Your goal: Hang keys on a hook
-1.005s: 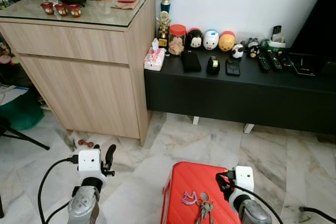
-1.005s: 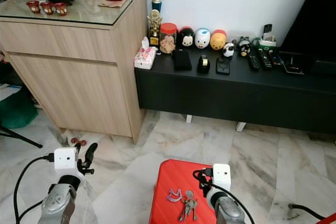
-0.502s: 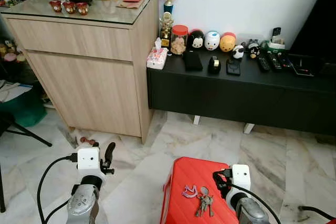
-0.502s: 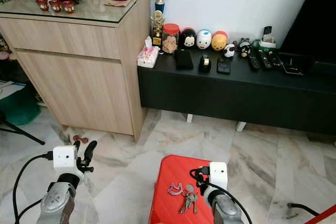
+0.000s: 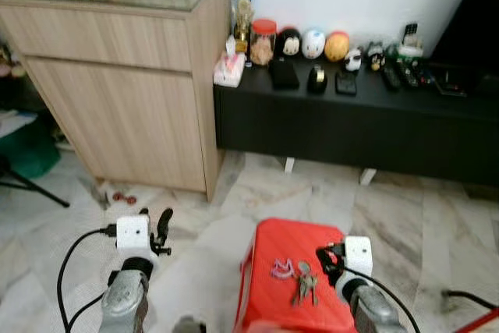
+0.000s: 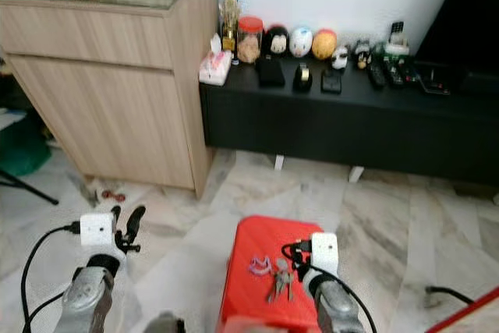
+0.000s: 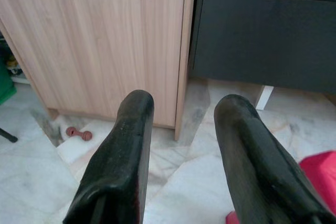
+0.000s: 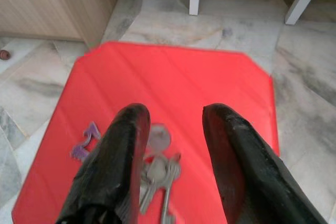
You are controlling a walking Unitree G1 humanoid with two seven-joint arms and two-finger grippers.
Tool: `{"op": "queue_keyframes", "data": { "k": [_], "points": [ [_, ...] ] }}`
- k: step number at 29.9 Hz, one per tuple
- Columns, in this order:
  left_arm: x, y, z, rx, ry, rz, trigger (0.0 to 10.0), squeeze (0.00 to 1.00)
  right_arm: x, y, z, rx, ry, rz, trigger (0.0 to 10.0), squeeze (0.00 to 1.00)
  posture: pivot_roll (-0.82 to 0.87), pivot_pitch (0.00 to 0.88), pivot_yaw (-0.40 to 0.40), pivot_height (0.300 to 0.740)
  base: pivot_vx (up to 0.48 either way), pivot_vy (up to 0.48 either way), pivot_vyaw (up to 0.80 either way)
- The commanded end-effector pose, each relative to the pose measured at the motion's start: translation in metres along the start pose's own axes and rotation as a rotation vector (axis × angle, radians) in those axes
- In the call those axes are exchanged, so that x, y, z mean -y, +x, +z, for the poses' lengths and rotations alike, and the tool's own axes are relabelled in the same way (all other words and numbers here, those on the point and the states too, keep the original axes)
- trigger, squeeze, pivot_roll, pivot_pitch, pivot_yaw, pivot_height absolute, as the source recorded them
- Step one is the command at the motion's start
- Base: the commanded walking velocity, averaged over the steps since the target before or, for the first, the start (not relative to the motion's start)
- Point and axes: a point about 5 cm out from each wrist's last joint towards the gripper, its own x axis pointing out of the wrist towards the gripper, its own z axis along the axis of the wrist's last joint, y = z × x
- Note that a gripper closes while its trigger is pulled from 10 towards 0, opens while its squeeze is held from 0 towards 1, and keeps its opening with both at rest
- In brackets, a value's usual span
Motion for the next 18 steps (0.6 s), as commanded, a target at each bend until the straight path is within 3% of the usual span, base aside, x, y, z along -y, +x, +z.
{"op": "queue_keyframes", "data": {
  "k": [1,11,18],
  "points": [
    [0.0024,0.0012,0.0001,-0.007,-0.015,-0.001,10.0,0.0,0.0056,-0.0011,0.0014,0.011,0.005,-0.02,10.0,0.0,0.15,0.051,-0.071,0.64,0.0,0.0,0.0],
    [0.0014,0.0021,0.0019,-0.001,-0.015,0.002,10.0,0.0,0.0028,-0.0004,0.0035,0.022,-0.021,-0.003,10.0,0.0,0.15,0.055,-0.072,0.64,0.0,0.0,0.0],
    [0.0017,0.0032,0.0032,0.001,-0.015,-0.001,10.0,0.0,0.0027,-0.0006,0.005,0.039,-0.004,-0.005,10.0,0.0,0.15,0.056,-0.07,0.64,0.0,0.0,0.63]
  ]
}}
